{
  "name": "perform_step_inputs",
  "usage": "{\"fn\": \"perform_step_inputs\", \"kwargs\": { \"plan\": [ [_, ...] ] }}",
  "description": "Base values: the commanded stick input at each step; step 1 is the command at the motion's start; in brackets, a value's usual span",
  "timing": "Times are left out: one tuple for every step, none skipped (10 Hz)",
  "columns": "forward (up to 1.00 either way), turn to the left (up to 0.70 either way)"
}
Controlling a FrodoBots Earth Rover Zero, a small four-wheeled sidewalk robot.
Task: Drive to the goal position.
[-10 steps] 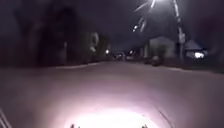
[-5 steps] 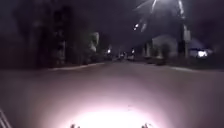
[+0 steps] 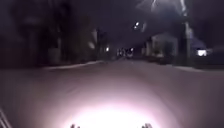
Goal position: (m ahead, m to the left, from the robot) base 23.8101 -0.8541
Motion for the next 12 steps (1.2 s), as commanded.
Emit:
{"fn": "perform_step_inputs", "kwargs": {
  "plan": [
    [1.00, 0.00],
    [1.00, 0.00],
    [1.00, 0.00],
    [1.00, 0.00],
    [1.00, 0.00],
    [1.00, 0.00],
    [1.00, 0.00],
    [1.00, 0.00],
    [1.00, -0.14],
    [1.00, -0.34],
    [1.00, -0.07],
    [1.00, 0.00]
  ]
}}
